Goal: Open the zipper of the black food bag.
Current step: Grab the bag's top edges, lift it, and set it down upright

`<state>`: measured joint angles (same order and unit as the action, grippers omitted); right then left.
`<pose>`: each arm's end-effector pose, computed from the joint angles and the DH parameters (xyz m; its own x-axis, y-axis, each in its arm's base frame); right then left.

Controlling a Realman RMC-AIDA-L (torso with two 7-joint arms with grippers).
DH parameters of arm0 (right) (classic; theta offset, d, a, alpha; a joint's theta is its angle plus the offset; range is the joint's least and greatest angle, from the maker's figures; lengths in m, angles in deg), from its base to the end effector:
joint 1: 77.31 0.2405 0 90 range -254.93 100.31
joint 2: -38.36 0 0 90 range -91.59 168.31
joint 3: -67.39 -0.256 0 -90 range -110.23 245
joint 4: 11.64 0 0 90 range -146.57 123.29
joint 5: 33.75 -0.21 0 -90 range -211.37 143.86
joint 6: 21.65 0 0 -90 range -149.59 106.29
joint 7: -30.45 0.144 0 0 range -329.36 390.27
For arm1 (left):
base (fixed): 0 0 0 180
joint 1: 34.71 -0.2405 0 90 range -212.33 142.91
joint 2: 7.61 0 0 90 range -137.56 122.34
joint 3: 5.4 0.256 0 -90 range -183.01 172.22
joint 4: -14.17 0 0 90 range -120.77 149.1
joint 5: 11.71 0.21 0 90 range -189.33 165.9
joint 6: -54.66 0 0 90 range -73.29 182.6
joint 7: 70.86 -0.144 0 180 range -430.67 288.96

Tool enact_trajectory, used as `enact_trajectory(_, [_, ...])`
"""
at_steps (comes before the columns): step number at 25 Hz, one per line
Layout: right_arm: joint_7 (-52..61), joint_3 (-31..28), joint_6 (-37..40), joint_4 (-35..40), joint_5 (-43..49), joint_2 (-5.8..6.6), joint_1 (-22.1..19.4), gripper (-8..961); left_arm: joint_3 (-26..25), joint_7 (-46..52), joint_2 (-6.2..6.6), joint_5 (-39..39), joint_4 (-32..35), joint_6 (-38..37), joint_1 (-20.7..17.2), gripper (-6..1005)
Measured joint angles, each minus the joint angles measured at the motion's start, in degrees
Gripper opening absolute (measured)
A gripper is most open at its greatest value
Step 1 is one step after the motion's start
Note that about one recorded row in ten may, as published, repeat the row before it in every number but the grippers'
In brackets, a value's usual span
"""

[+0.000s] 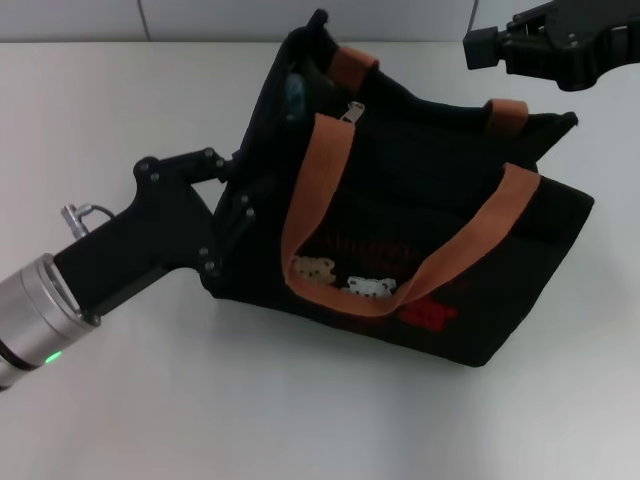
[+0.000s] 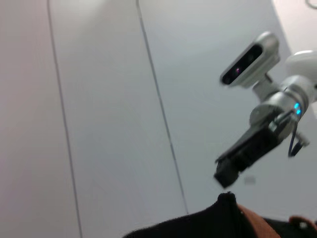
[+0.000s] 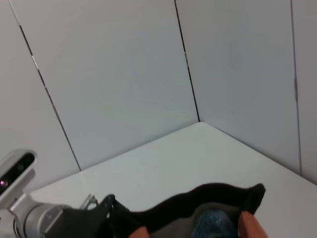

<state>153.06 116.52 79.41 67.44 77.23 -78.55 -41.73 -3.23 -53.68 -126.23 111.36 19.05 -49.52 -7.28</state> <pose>0.1260 0.3539 0.0964 0.8551 -0.3234 -0.4051 -0.4004 -0.9085 -0.1198 -0.2595 0.2638 -0.0261 0.6071 -0.3418 0.7174 0.2135 -0.7994 -0.5616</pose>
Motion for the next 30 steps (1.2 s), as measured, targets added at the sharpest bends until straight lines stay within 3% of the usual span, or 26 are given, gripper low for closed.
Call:
enact_trajectory(9, [-1.62, 0.08, 2.58, 0.27, -0.01, 1.39, 0.43, -1, -1.7, 2.71, 0.05, -0.42, 5.86, -8.35, 4.81, 195])
enact_trajectory(13, [-6.76, 0.05, 3.91, 0.14, 1.1, 0.15, 0.05, 9, -1.23, 3.58, 0.0, -0.43, 6.72, -8.43, 7.17, 195])
enact_trajectory(15, [-3.67, -0.42, 2.44, -0.98, 2.42, -0.34, 0.75, 29, -0.86, 3.59, -0.08, -0.34, 6.77, -8.43, 7.8, 195])
enact_trajectory(19, [-5.56, 0.18, 2.13, -1.76, 2.77, -0.15, 1.21, 70, 0.02, 3.6, -0.12, -0.26, 6.82, -8.42, 8.24, 195])
enact_trajectory(23, [-10.47, 1.75, 0.73, -1.64, 3.9, -0.95, 1.43, 110, 0.69, 3.61, -0.11, -0.23, 6.88, -8.43, 8.51, 195])
enact_trajectory(25, [-10.67, 3.74, -1.24, -2.0, 5.29, -1.13, 2.02, 189, 1.02, 3.6, -0.13, -0.23, 6.89, -8.45, 8.62, 195])
enact_trajectory(30, [-10.77, 7.87, -4.3, -2.19, 5.78, -1.32, 2.14, 209, 1.19, 3.52, -0.13, -0.2, 6.9, -8.48, 8.81, 195])
